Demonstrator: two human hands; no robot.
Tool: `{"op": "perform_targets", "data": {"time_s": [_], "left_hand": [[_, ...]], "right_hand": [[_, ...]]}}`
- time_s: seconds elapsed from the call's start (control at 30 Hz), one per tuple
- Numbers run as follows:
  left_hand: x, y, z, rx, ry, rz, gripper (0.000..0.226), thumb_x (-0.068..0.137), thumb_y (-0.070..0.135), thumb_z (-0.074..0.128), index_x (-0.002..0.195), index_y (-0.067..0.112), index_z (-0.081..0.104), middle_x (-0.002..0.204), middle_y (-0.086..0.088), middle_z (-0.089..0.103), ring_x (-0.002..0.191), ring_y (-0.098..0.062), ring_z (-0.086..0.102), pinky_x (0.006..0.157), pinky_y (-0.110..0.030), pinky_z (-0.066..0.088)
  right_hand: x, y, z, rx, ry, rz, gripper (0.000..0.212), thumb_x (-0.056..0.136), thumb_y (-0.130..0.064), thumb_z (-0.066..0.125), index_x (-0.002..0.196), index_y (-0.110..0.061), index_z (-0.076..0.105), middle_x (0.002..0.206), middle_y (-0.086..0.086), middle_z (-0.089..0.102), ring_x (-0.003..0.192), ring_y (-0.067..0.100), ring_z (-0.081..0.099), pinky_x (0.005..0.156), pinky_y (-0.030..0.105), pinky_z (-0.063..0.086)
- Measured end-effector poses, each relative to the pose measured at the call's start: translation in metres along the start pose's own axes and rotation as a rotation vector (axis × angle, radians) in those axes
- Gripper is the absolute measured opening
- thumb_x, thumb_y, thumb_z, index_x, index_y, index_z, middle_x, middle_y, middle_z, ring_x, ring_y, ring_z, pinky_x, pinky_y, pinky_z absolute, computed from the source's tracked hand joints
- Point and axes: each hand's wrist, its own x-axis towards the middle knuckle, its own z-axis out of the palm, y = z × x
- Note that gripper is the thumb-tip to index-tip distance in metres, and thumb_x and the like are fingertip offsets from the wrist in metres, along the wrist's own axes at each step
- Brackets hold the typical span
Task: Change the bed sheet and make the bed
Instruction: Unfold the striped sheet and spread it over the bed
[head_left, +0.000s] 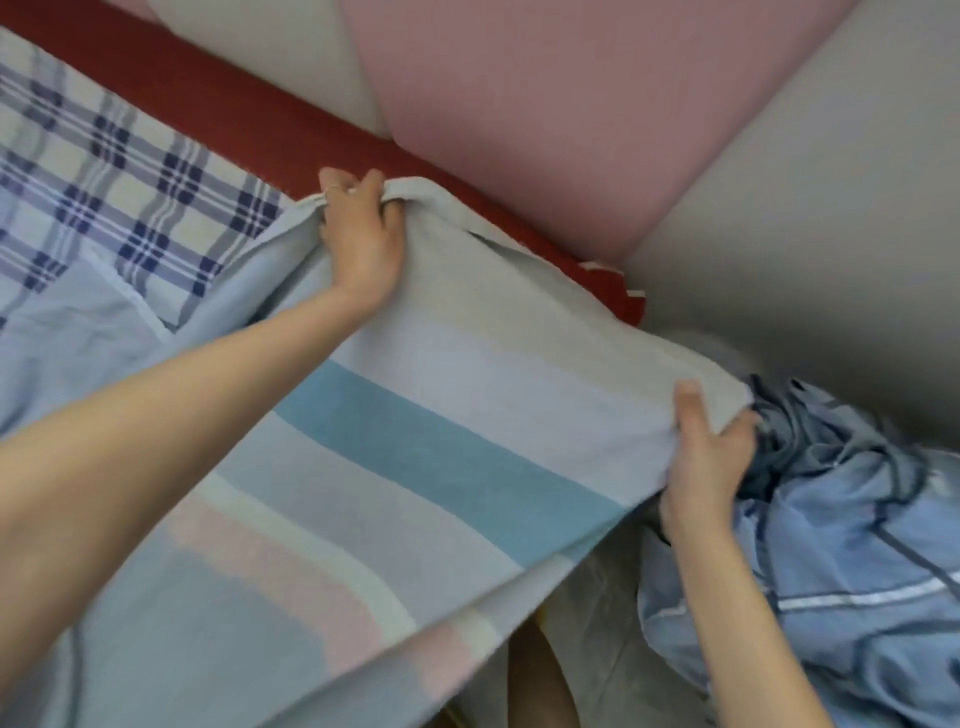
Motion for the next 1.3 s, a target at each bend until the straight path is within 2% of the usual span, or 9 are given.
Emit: {"op": "perform_targets", "data": {"time_s": [0.17,0.3,0.47,0.63,0.77,0.83,1.0,1.17,1.3], "left_hand": [[0.041,-0.001,0.005,-0.011,0.05,-0.013,0.025,0.086,0.004,0.038,0.096,-0.007,0.058,0.105,-0.013,0.032,0.096,-0.024,0.043,0.086,-0.024,0.031],[0.053,-0.019,0.02,0.148,-0.181,-0.098,0.034,0.093,0.008,0.04,0.12,-0.001,0.058,0.126,-0.019,0.035,0.116,-0.036,0.046,0.096,-0.027,0.031],[0.033,-0.008,0.028,0.504,-0.393,-0.186,0.06,0.086,0.028,0.057,0.141,0.018,0.034,0.155,-0.016,0.012,0.131,-0.044,0.034,0.104,-0.048,0.032],[0.017,0.006,0.033,0.539,-0.584,0.058,0.091,0.079,0.006,0.06,0.151,0.027,0.007,0.151,-0.023,0.019,0.121,-0.047,0.047,0.094,-0.049,0.042],[0.027,-0.003,0.036,0.342,-0.568,-0.016,0.048,0.079,0.001,0.058,0.126,0.001,0.047,0.121,-0.029,0.054,0.109,-0.043,0.055,0.087,-0.043,0.043],[0.03,-0.007,0.034,0.208,-0.475,-0.017,0.024,0.08,0.005,0.055,0.101,-0.004,0.063,0.1,-0.027,0.063,0.098,-0.034,0.061,0.08,-0.037,0.044],[0.041,-0.005,0.022,-0.033,-0.18,0.013,0.024,0.073,0.003,0.046,0.06,0.022,0.042,0.066,-0.003,0.045,0.075,-0.01,0.042,0.057,-0.028,0.027],[0.064,-0.016,0.042,-0.029,-0.244,-0.038,0.04,0.087,0.003,0.05,0.063,0.028,0.031,0.064,0.012,0.036,0.082,-0.011,0.04,0.054,-0.008,0.03],[0.064,-0.017,0.056,0.004,-0.223,0.008,0.037,0.08,-0.002,0.04,0.066,0.03,0.027,0.071,0.016,0.031,0.086,-0.015,0.038,0.078,-0.032,0.037]], "right_hand": [[0.029,0.027,0.016,-0.275,0.053,-0.148,0.042,0.079,-0.01,0.076,0.106,-0.01,0.044,0.105,-0.001,0.053,0.089,-0.002,0.056,0.078,0.003,0.038],[0.042,0.085,0.019,-0.462,-0.07,0.22,0.09,0.074,-0.016,0.081,0.142,-0.007,0.023,0.143,0.015,0.027,0.13,0.025,0.034,0.099,0.02,0.03],[0.078,0.099,0.028,-0.207,-0.244,0.434,0.089,0.086,-0.031,0.069,0.15,-0.021,0.007,0.146,0.004,0.038,0.125,0.019,0.046,0.102,0.028,0.04],[0.109,0.077,0.053,0.056,-0.244,0.517,0.067,0.094,-0.03,0.059,0.148,-0.031,0.019,0.118,-0.004,0.058,0.09,0.013,0.06,0.072,0.028,0.051],[0.125,0.063,0.067,-0.103,-0.31,0.464,0.014,0.096,-0.025,0.057,0.109,-0.025,0.051,0.072,-0.008,0.061,0.06,0.007,0.053,0.051,0.019,0.046],[0.128,0.055,0.065,-0.304,-0.123,0.264,0.021,0.093,-0.016,0.058,0.075,-0.021,0.049,0.067,-0.005,0.052,0.057,0.008,0.046,0.057,0.02,0.041],[0.132,0.008,0.069,-0.342,0.222,-0.24,0.025,0.088,-0.006,0.052,0.074,-0.024,0.042,0.076,0.001,0.052,0.067,0.013,0.045,0.063,0.009,0.036],[0.133,0.017,0.087,-0.57,0.098,-0.012,0.005,0.089,-0.017,0.053,0.09,-0.022,0.052,0.087,-0.005,0.057,0.079,0.011,0.05,0.061,0.02,0.031],[0.134,0.041,0.09,-0.556,-0.057,0.183,0.012,0.092,-0.014,0.044,0.084,-0.018,0.052,0.09,0.0,0.053,0.084,0.015,0.048,0.065,0.022,0.034]]}}
